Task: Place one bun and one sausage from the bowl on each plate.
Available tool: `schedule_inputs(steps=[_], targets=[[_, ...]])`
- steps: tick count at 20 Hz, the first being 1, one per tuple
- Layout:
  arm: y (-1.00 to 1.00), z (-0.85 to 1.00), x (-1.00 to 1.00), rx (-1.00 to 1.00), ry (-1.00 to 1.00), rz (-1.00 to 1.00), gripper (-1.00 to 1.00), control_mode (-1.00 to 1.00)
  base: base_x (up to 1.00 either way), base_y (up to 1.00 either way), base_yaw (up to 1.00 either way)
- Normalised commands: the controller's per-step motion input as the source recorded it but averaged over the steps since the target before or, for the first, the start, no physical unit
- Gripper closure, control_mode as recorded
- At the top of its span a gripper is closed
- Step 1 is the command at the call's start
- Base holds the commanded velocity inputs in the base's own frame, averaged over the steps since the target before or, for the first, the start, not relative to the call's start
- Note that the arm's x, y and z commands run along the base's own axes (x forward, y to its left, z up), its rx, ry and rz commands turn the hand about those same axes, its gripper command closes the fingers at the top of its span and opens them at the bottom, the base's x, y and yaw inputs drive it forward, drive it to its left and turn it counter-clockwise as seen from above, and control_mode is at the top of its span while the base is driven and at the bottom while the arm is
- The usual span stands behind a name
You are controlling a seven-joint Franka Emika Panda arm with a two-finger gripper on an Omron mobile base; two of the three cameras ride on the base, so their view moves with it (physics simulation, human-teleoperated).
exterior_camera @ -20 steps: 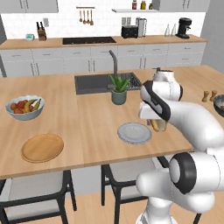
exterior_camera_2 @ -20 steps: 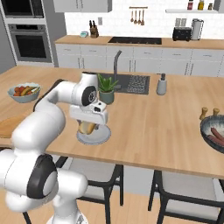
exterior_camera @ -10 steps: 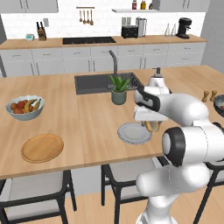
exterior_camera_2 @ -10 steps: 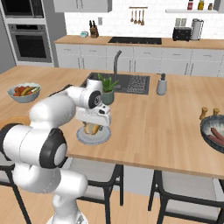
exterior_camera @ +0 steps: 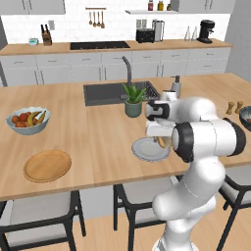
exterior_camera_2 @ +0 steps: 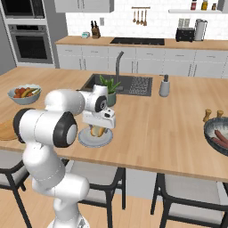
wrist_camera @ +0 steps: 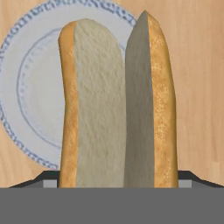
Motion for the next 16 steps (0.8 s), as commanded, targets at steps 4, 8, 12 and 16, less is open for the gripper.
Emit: schedule_inputs(steps=[4,8,12,16], targets=[[0.0,-0.21,0.31,0.0,0.03,0.0,1.0,-1.0,0.0,0.0,0.0],[0.0,-0.35,0.24,0.0,0.0,0.0,1.0,-1.0,0.0,0.0,0.0],[0.0,-0.34,0.13,0.0,0.0,0.0,1.0,-1.0,0.0,0.0,0.0],[0.0,-0.26,0.19,0.0,0.0,0.0,1.0,-1.0,0.0,0.0,0.0]])
